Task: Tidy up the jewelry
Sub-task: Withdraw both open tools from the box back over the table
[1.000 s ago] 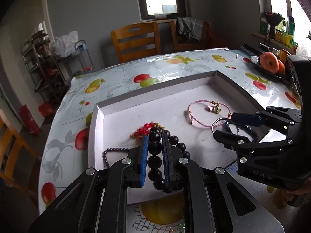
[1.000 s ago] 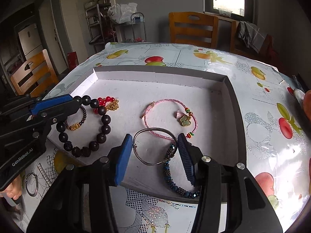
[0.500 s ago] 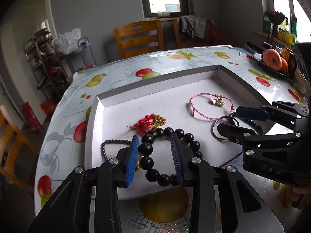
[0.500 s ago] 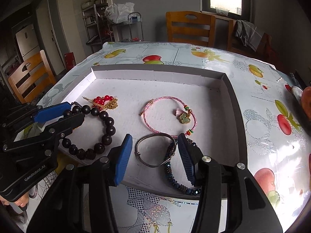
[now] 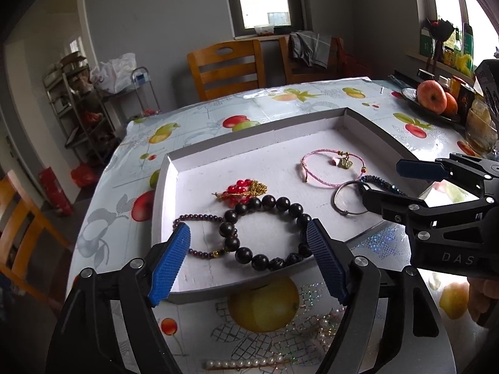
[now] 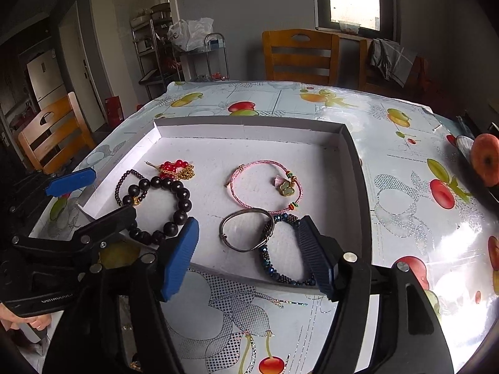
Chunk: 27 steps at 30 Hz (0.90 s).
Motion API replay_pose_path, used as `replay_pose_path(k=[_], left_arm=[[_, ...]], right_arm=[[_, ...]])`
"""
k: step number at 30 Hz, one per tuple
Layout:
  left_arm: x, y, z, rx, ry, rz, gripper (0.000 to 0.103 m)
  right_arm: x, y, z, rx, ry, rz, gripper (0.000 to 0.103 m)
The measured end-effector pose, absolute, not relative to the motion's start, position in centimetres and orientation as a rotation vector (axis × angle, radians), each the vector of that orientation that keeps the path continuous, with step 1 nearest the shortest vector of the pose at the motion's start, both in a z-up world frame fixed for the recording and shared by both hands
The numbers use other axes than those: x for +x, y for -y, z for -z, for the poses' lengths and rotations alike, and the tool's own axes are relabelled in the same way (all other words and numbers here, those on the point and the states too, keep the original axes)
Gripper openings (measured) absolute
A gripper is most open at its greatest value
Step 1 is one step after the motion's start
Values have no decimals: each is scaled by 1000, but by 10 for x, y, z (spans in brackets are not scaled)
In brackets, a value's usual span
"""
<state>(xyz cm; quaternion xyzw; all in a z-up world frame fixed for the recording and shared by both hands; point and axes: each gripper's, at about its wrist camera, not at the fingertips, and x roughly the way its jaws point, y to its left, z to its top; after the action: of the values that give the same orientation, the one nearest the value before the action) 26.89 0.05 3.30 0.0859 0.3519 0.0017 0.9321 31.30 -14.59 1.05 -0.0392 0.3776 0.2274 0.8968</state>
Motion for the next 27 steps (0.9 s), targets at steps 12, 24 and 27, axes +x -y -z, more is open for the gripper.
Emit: replay_pose_path(k=[12, 24, 27], left_arm=[[231, -6, -36, 160, -744, -3, 80], [185, -22, -27, 127, -795, 31, 80], [179, -27, -25, 120, -805, 32, 80]], right_arm=[[272, 157, -21, -91, -770, -500, 75], [234, 159, -13, -116, -799, -532, 76], [228, 159, -10, -117, -813, -542, 76]])
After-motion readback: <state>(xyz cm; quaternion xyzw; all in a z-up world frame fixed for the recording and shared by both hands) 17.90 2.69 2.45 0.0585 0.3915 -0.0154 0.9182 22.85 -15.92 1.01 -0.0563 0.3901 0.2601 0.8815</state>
